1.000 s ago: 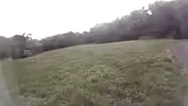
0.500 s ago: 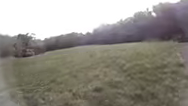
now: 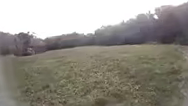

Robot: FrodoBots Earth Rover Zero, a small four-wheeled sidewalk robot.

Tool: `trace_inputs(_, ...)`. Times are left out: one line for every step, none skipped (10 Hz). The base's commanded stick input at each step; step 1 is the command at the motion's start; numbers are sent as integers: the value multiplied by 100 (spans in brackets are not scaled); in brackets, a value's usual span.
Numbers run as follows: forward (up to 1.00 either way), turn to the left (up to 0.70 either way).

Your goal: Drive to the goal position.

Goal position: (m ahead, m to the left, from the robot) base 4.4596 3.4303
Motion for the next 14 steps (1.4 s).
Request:
trace_inputs(70,1)
trace_inputs(70,1)
trace_inputs(70,1)
trace_inputs(70,1)
trace_inputs(70,1)
trace_inputs(70,1)
trace_inputs(70,1)
trace_inputs(70,1)
trace_inputs(70,1)
trace_inputs(70,1)
trace_inputs(70,1)
trace_inputs(70,1)
trace_inputs(70,1)
trace_inputs(70,1)
